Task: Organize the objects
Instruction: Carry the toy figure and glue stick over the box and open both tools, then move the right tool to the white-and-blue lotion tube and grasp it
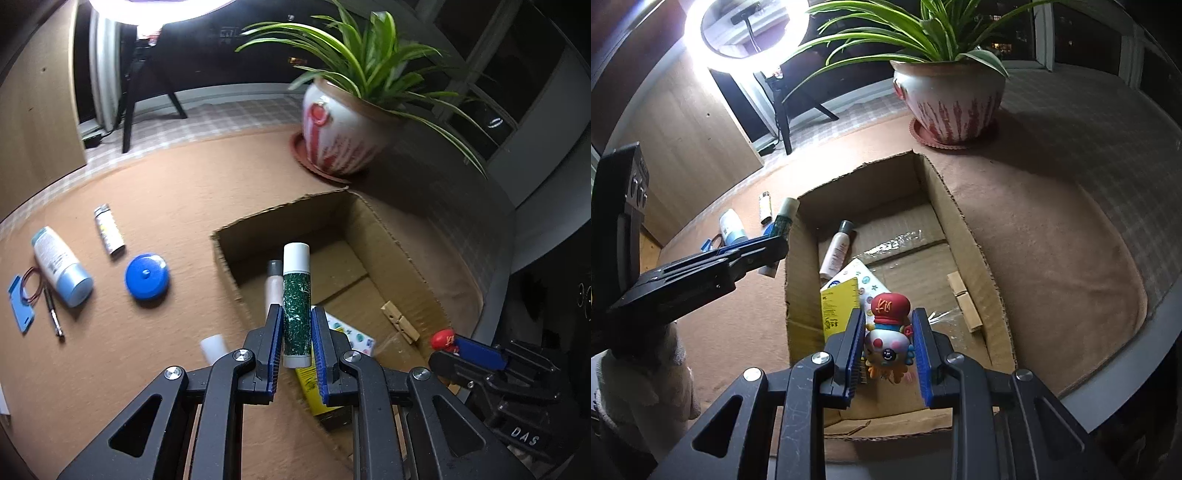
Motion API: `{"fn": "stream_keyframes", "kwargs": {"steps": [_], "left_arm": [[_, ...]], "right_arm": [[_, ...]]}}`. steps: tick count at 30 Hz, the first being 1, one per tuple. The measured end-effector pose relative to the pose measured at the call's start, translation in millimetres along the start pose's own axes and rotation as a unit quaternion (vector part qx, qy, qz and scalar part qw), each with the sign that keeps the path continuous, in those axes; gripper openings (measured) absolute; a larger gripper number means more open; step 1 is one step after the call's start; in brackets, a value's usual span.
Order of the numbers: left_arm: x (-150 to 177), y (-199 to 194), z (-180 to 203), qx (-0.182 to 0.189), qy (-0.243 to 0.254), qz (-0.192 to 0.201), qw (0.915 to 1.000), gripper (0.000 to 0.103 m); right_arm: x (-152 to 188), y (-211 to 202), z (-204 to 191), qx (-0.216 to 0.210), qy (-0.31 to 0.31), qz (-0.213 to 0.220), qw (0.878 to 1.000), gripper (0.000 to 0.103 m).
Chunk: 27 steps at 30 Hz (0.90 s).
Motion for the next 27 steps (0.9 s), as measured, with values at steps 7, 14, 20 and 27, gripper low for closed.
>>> {"fn": "stream_keyframes", "kwargs": {"steps": [7,14,20,27], "left_arm": [[-3,-6,5,0.000,0.005,0.015,0.9999,0.055],[4,-21,-30,-0.022,-0.021,0.020,0.9993,0.055],[16,-35,-77,-0.044,-0.062,0.027,0.9967,0.055],[31,-48,-147,-0.049,-0.127,0.036,0.9900,0.055]], "right_arm": [[-2,-6,-8,0.006,-0.029,0.018,0.999,0.058],[-11,-3,-21,-0.054,-0.007,0.011,0.998,0.058],[-24,5,-56,-0.073,-0.040,0.011,0.996,0.058],[-46,32,-118,-0.093,-0.093,0.005,0.991,0.058]]}}
Point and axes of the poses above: each gripper's, at about its wrist camera, not at the fingertips, and y roughly the way its jaws point, z to its right, x to its underside, the point moved 3 cm from there along y, roughly the way its jaws point, and after that the axes turned 2 degrees about y, right-handed, at the moved point
